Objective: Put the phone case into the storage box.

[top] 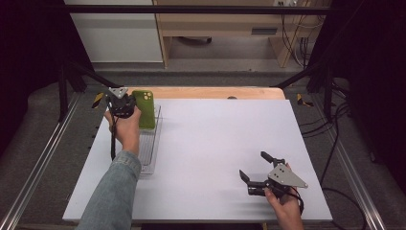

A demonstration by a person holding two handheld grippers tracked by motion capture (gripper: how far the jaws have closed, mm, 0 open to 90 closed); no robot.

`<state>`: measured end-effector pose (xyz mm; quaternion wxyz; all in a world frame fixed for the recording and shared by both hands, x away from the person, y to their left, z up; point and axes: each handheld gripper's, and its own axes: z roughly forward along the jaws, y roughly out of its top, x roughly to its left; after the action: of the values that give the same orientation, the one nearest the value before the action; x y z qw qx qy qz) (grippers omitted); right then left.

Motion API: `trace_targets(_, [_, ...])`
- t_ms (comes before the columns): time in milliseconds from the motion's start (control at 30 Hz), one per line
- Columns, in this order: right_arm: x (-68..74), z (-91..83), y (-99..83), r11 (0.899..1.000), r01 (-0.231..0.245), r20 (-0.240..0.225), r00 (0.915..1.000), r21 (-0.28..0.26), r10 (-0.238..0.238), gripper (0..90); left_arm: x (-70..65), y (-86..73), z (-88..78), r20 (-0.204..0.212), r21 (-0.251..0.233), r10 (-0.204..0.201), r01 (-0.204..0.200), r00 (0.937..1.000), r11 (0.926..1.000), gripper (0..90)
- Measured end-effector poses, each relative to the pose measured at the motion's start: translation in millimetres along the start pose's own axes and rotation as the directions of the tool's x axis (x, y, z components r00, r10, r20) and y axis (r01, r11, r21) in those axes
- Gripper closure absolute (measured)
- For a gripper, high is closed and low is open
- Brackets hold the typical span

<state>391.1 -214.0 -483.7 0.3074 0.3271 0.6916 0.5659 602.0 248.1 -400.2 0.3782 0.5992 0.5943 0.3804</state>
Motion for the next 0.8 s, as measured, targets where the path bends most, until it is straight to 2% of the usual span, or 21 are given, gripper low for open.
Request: trace_targets(800, [0.9, 0.8, -0.2, 1.0, 0.001, -0.005, 1.0, 0.005, -0.001, 3.4, -0.3, -5.8, 4.0, 0.002, 0.015, 0.001, -0.001, 1.0, 0.9999, 87.6])
